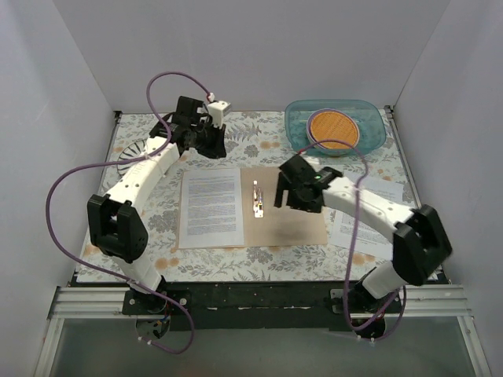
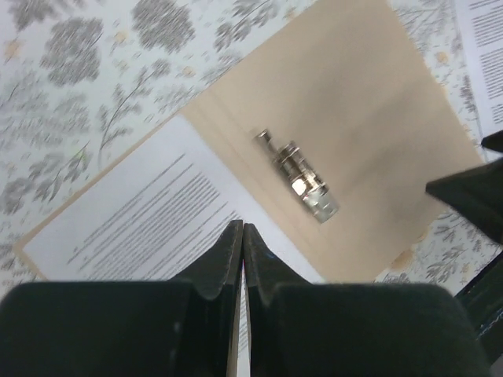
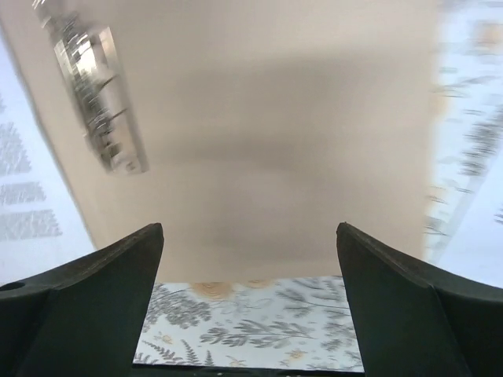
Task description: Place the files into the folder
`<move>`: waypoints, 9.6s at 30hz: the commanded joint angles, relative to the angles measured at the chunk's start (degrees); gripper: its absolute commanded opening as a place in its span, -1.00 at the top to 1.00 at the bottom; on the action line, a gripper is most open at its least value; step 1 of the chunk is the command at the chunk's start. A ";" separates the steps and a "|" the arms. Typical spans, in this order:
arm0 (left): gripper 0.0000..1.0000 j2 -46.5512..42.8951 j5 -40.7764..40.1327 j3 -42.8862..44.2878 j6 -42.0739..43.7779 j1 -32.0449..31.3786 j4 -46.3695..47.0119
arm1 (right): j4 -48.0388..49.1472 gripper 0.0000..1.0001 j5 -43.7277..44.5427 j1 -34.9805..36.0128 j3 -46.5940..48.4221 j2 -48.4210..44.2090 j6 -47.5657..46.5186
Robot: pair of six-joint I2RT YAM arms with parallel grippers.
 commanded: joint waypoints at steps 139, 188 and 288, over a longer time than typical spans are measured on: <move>0.43 54.51 -5.08 35.96 -9.46 -35.55 15.45 | 28.31 -0.88 -28.00 -66.29 -36.00 -12.85 -6.30; 0.54 41.24 -7.98 25.85 -5.15 -35.46 13.95 | 29.81 -0.44 -40.93 -53.46 -24.07 -22.07 -3.92; 0.54 9.24 -9.48 -13.79 -0.40 -3.38 13.34 | 32.44 0.97 -9.99 -11.89 -42.24 -35.53 5.21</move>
